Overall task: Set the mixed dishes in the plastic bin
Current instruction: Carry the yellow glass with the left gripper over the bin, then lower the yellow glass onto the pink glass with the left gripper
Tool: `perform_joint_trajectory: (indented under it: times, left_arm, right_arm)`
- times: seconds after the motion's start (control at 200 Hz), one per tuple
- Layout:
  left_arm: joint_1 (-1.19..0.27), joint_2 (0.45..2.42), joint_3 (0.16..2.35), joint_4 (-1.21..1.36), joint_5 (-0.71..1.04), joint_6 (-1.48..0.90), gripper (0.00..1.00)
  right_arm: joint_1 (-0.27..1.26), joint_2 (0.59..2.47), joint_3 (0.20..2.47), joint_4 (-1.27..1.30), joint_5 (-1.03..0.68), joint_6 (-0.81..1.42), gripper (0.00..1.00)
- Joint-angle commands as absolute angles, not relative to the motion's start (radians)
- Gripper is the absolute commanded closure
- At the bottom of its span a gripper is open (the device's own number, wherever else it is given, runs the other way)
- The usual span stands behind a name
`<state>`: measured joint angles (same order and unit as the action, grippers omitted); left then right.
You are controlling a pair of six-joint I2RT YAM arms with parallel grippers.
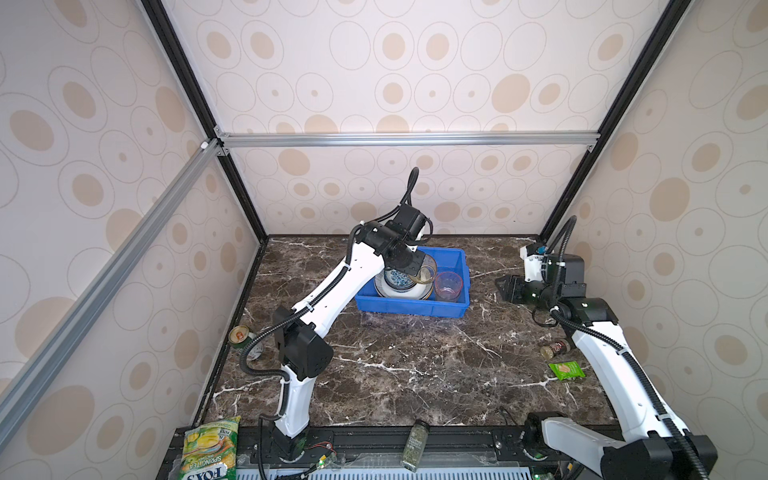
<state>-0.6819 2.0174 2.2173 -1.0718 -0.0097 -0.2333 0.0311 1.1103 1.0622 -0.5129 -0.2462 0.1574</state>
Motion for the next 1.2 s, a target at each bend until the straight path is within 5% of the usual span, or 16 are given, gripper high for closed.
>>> perform_joint_trajectory:
  times: [0.0,1.196]
  left_arm:
    - [-0.692,2.027,2.266,-1.014,0.035,-0.215,1.0]
    - [-0.713,2.199,2.342,-0.947,0.149,-0.256,1.0]
  right_arm:
    - [0.024,1.118,1.112,-0.534,-0.224,0.132,0.43]
    - [0.023,1.221,1.17,-0.541,-0.254,0.15,0.43]
